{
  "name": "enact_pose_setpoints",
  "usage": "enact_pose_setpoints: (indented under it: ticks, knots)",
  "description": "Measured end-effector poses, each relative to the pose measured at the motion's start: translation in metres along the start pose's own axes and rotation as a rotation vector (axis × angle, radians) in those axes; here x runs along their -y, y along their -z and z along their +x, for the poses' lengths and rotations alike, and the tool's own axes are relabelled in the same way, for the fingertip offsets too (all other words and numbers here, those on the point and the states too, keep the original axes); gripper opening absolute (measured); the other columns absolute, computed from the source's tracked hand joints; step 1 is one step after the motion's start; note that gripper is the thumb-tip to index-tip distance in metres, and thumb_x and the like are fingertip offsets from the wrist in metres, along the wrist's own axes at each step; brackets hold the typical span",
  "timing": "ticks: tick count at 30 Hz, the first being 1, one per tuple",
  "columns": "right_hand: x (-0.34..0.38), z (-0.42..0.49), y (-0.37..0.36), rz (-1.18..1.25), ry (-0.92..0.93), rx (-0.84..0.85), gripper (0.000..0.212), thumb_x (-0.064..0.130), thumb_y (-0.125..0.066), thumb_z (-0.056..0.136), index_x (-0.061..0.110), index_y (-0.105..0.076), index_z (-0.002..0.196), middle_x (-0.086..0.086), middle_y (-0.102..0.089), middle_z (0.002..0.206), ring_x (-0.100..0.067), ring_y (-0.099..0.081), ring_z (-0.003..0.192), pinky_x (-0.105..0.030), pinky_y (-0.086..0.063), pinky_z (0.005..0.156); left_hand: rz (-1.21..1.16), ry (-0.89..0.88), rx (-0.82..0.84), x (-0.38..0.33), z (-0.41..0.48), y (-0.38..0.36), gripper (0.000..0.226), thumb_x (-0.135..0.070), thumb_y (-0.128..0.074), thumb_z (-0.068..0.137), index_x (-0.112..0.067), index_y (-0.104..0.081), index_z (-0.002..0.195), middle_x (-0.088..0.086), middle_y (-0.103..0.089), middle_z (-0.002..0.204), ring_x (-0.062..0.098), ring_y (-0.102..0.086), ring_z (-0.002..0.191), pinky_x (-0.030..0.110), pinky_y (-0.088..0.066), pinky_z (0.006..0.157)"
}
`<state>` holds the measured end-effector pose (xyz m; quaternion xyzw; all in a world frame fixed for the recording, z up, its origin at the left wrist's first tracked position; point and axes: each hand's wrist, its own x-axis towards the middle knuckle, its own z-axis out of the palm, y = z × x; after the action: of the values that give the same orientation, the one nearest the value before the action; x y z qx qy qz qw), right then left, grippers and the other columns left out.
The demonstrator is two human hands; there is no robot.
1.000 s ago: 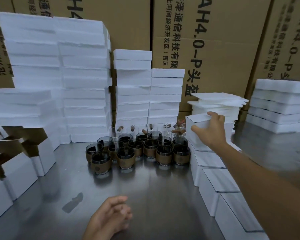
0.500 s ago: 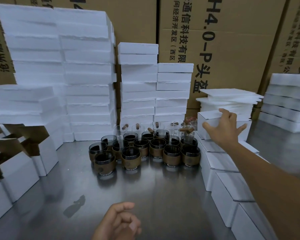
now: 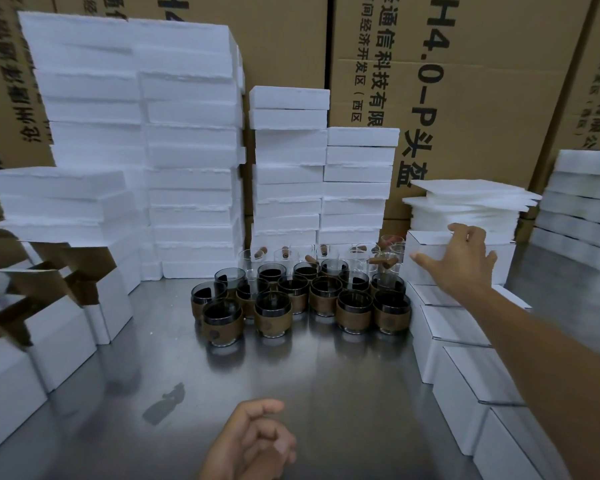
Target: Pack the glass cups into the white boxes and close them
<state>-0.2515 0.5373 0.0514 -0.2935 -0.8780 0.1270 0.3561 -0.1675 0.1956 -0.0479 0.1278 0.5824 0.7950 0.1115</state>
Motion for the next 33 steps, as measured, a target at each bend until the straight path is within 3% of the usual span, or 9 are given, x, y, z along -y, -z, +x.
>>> enact_pose_setpoints:
  ticks: [6,10,12,15,18,21,23,27,33]
  knots:
    - [0.001,-0.001,0.011,-0.008,-0.016,0.067,0.083,0.048,-0.068,0.080,0.009,-0.028,0.142,-0.017,-0.028,0.149,-0.034,-0.029,0.137,-0.055,-0.014,0.111,0.067,-0.047,0.039,0.001,-0.002,0.005,0.041,-0.006,-0.062,0.058,0.004,-0.056,0.097,0.013,-0.060,0.058,0.023,-0.059,0.051,0.019,-0.040,0.044]
    - [0.011,-0.008,0.026,0.065,0.047,0.056,0.071,0.038,-0.064,0.087,0.008,-0.030,0.141,-0.013,-0.028,0.150,-0.030,-0.027,0.138,-0.055,-0.010,0.113,0.086,-0.059,0.073,-0.004,-0.007,0.007,0.026,0.000,-0.064,0.077,0.004,-0.055,0.101,0.014,-0.061,0.063,0.019,-0.057,0.052,0.019,-0.041,0.049]
    - [0.023,-0.014,0.040,0.141,0.102,0.070,0.066,0.032,-0.064,0.088,0.009,-0.032,0.140,-0.013,-0.030,0.148,-0.030,-0.031,0.136,-0.053,-0.016,0.114,0.094,-0.076,0.096,-0.008,-0.009,0.008,0.037,-0.010,-0.062,0.067,0.001,-0.055,0.102,0.012,-0.062,0.066,0.019,-0.057,0.057,0.021,-0.041,0.054]
    - [0.049,-0.035,0.063,0.269,0.229,0.134,0.061,0.028,-0.064,0.088,0.012,-0.034,0.139,-0.009,-0.033,0.146,-0.027,-0.041,0.126,-0.045,-0.031,0.108,0.094,-0.083,0.101,-0.012,-0.013,0.007,0.041,-0.015,-0.060,0.064,-0.001,-0.055,0.103,0.009,-0.062,0.067,0.019,-0.054,0.061,0.023,-0.041,0.059]
    - [0.076,-0.071,0.085,0.324,0.362,0.218,0.058,0.028,-0.064,0.087,0.016,-0.037,0.137,-0.007,-0.038,0.140,-0.015,-0.047,0.100,-0.028,-0.033,0.095,0.150,-0.091,0.095,-0.012,-0.014,0.009,0.017,-0.005,-0.063,0.086,-0.004,-0.057,0.102,0.003,-0.064,0.068,0.011,-0.061,0.065,0.018,-0.044,0.062]
    - [0.094,-0.119,0.098,0.395,0.426,0.336,0.055,0.031,-0.065,0.087,0.021,-0.041,0.135,-0.002,-0.042,0.136,-0.015,-0.046,0.119,-0.030,-0.035,0.103,0.219,-0.106,0.099,-0.009,-0.015,0.012,0.014,-0.002,-0.054,0.090,-0.011,-0.059,0.100,-0.001,-0.065,0.068,0.004,-0.062,0.068,0.014,-0.044,0.065]
    - [0.100,-0.156,0.099,0.466,0.441,0.395,0.045,0.031,-0.065,0.086,0.025,-0.047,0.127,0.005,-0.047,0.128,-0.008,-0.044,0.119,-0.026,-0.035,0.101,0.250,-0.128,0.085,-0.009,-0.017,0.012,0.013,-0.005,-0.054,0.091,-0.014,-0.060,0.098,-0.002,-0.064,0.068,0.004,-0.062,0.069,0.012,-0.043,0.064]
    - [0.102,-0.224,0.078,0.721,0.335,0.416,0.018,0.016,-0.065,0.087,0.030,-0.060,0.098,0.012,-0.062,0.105,-0.001,-0.056,0.100,-0.014,-0.041,0.085,0.241,-0.154,-0.001,-0.011,-0.021,0.015,0.016,-0.002,-0.054,0.090,-0.016,-0.062,0.093,0.000,-0.064,0.071,0.004,-0.062,0.066,0.011,-0.045,0.061]
    - [0.090,-0.276,0.035,0.935,0.080,0.330,0.023,-0.002,-0.060,0.087,0.018,-0.062,0.075,0.001,-0.065,0.078,-0.009,-0.057,0.073,-0.008,-0.042,0.066,0.265,-0.155,-0.145,-0.017,-0.028,0.030,0.020,-0.001,-0.053,0.090,-0.020,-0.061,0.089,0.003,-0.063,0.077,0.006,-0.060,0.068,0.018,-0.044,0.061]
